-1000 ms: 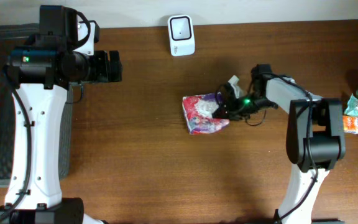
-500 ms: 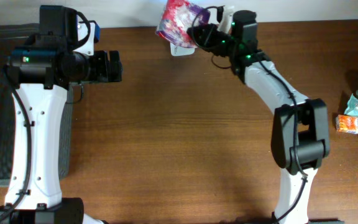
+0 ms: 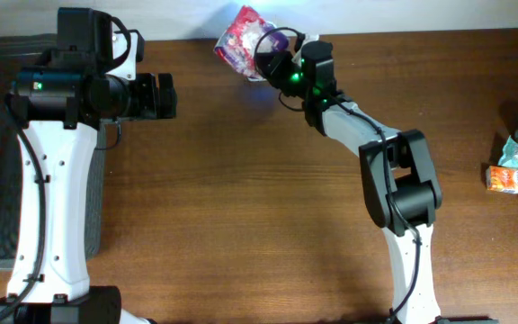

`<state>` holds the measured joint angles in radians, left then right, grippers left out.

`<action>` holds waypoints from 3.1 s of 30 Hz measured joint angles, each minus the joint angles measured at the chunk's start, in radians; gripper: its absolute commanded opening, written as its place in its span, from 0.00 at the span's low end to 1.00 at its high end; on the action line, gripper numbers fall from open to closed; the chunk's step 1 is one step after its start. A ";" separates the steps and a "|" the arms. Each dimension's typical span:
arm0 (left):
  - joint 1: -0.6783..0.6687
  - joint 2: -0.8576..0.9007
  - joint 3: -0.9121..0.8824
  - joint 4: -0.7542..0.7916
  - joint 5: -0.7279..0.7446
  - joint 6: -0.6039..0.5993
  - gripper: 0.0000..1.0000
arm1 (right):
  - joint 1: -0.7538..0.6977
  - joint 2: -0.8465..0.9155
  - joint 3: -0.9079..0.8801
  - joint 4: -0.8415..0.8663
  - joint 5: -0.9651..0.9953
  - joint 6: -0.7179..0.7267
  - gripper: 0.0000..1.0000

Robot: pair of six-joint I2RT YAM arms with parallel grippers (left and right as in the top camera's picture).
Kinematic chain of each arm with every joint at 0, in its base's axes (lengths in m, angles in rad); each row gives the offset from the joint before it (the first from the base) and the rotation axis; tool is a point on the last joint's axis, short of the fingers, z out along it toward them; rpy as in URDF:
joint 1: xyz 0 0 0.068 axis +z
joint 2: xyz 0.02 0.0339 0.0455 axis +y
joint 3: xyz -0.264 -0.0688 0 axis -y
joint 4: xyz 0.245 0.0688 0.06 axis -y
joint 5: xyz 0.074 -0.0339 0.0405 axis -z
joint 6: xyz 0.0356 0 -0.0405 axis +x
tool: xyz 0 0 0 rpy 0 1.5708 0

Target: Scan the item barcode

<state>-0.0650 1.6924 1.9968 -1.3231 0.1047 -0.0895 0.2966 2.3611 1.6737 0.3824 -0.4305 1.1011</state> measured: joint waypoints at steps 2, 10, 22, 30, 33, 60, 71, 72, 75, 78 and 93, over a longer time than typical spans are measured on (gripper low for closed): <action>0.000 0.000 0.000 0.000 0.000 0.000 0.99 | 0.003 0.000 0.000 0.000 -0.012 0.000 0.04; 0.000 0.000 0.000 0.000 0.000 0.000 0.99 | -0.043 -0.005 0.082 -0.016 -0.131 -0.121 0.04; 0.000 0.000 0.000 0.000 0.000 0.000 0.99 | -0.683 -0.413 0.111 -1.160 -0.095 -0.460 0.04; 0.000 0.000 0.000 0.000 0.000 0.000 0.99 | -1.010 -0.415 0.105 -1.479 0.099 -0.572 0.04; 0.000 0.000 0.000 0.000 0.000 0.000 0.99 | -1.066 -0.415 0.105 -1.505 0.150 -0.614 0.04; 0.000 0.000 0.000 -0.001 0.000 0.000 0.99 | -0.927 -0.446 0.262 -1.648 0.243 -0.697 0.74; 0.000 0.000 0.000 0.002 0.000 0.000 0.99 | -0.734 -1.265 0.031 -1.883 0.201 -0.787 0.99; 0.000 0.000 0.000 -0.001 0.001 0.000 0.99 | -0.713 -1.333 -0.034 -1.863 0.201 -0.789 0.99; 0.000 0.000 0.000 -0.002 0.001 0.000 0.99 | -0.690 -1.593 -0.262 -1.865 0.201 -0.790 0.99; 0.000 0.000 0.000 0.000 0.000 0.000 0.99 | -0.688 -1.720 -0.363 -1.899 0.201 -0.791 0.99; 0.000 0.000 0.000 0.000 0.000 0.000 0.99 | -0.682 -1.743 -0.409 -1.904 0.224 -0.808 0.99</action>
<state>-0.0650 1.6924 1.9968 -1.3231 0.1051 -0.0895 -0.3855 0.6186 1.2652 -1.5215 -0.2062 0.2935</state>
